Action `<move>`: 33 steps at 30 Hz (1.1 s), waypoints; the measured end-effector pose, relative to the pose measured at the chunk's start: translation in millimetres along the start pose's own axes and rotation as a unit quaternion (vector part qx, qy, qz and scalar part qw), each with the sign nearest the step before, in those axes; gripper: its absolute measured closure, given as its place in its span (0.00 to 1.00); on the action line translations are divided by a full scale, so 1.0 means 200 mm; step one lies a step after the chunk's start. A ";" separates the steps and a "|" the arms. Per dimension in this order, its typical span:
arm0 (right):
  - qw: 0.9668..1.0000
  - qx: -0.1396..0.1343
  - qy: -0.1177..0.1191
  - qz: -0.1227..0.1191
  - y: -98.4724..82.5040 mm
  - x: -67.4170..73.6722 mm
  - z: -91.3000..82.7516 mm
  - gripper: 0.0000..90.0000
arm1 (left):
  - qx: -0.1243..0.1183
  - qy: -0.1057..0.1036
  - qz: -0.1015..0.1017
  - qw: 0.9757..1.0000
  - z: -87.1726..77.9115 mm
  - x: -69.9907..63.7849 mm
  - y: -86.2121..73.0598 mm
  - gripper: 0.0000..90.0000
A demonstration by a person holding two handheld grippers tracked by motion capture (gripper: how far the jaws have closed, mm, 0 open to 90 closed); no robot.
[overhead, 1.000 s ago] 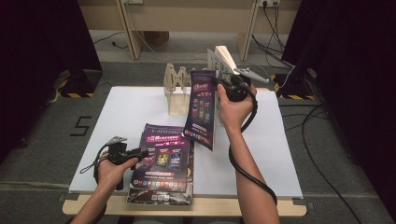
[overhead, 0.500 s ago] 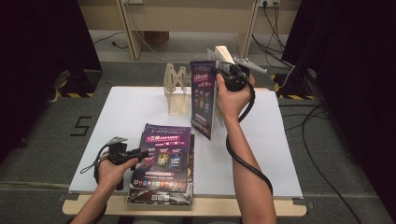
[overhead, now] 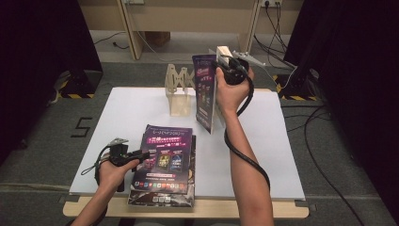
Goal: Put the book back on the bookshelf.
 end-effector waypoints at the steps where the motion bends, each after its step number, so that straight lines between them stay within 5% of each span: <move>1: 1.000 -0.003 0.000 0.003 0.01 0.00 0.01 0.93 | 0.000 -0.001 0.000 1.000 0.00 0.00 0.00 0.60; 12: 1.000 -0.018 -0.011 0.007 0.00 -0.02 0.10 0.92 | -0.003 -0.001 0.000 1.000 0.00 0.01 0.00 0.60; 16: 0.999 -0.018 -0.027 -0.013 -0.05 -0.03 0.12 0.92 | -0.001 0.000 0.000 1.000 -0.01 0.01 0.00 0.60; 24: 0.996 -0.032 -0.037 -0.068 -0.11 -0.01 -0.03 0.92 | -0.002 0.001 -0.001 1.000 0.00 0.02 0.00 0.60; 33: 0.995 -0.019 -0.034 -0.091 -0.24 0.00 -0.23 0.91 | 0.000 0.004 0.000 1.000 -0.01 0.01 0.00 0.60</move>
Point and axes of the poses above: each handheld gripper's, and its own axes: z roughly forward along the jaws, y roughly out of its top, x roughly to its left, the point moved 6 cm from there along z, roughly forward along the jaws, and after that the axes turned 1 degree about -y, right-handed, at the moved point
